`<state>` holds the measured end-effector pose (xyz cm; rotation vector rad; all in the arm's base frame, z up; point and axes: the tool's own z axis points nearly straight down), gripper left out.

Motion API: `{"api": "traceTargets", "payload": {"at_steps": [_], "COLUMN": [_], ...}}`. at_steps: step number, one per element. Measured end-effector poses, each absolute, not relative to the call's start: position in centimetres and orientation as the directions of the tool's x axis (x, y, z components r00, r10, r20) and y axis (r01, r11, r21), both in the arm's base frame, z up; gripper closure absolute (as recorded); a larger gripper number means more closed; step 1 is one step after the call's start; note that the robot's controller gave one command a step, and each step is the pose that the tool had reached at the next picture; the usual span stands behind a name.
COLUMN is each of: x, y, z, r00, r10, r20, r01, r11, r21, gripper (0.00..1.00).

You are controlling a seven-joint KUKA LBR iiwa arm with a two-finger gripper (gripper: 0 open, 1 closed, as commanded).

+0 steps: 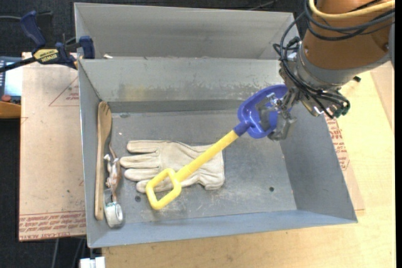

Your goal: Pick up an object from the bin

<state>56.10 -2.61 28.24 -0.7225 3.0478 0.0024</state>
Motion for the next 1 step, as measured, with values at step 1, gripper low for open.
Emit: {"api": "traceTargets", "payload": {"at_steps": [1], "x": [60.95], "y": [2.61], "z": [19.88], "r00": [-0.886], "r10": [-0.464], "r20": [-0.013], "r01": [-0.464], "r11": [0.886], "r21": [-0.003], "gripper": [1.00]}}
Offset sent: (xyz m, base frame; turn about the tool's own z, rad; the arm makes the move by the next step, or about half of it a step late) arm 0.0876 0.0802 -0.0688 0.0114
